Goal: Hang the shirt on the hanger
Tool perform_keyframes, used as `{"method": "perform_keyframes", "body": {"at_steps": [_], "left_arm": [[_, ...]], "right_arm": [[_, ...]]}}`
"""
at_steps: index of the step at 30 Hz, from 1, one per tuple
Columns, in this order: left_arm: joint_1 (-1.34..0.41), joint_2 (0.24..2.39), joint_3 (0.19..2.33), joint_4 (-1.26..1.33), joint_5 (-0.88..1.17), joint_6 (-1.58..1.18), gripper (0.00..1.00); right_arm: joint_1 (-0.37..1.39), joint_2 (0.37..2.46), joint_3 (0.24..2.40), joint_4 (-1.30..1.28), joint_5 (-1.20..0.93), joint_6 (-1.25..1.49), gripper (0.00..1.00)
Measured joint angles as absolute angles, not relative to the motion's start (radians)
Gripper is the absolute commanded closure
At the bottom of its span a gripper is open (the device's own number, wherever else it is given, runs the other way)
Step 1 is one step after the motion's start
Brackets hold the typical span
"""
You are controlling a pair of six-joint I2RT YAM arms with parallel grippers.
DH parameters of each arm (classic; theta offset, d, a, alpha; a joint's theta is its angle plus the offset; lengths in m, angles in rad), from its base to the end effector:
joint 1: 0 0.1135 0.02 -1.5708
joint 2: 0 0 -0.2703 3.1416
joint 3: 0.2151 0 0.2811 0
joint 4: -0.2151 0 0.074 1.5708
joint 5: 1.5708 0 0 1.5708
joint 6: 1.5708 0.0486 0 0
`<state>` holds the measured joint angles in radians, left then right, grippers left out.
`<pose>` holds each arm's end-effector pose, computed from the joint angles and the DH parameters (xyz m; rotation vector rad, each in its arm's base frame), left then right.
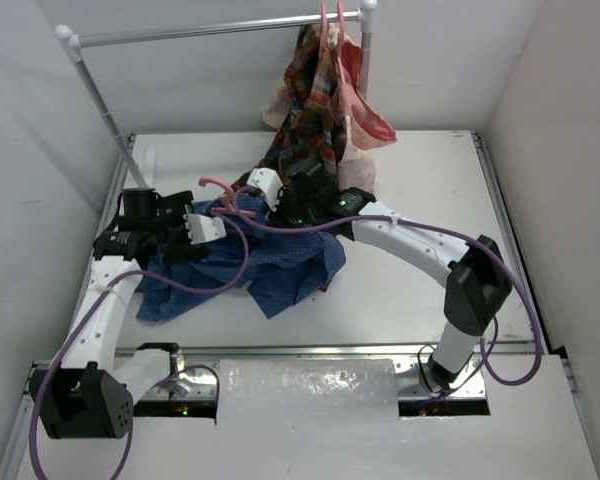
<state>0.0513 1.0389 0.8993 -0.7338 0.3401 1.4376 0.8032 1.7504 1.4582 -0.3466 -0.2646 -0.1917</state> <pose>0.2407 -0.0039 0.2758 1.6440 1.7453 0.2873 0.3003 0.3295 0.2857 -1.2068 1.9067 0.6266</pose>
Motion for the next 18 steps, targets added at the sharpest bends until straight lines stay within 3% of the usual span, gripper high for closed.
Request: {"method": "perform_keyframes", "body": {"at_steps": [13,18], "left_arm": [[0.051,0.94,0.977,-0.63,0.559,1.013,0.0],[0.052,0.896,1.056,-0.546,0.515,0.732,0.0]], "right_arm": [[0.781,1.647,1.337,-0.226,-0.162,-0.056,1.0],[0.78,1.586,1.333,-0.182,-0.096,0.02,1.0]]}}
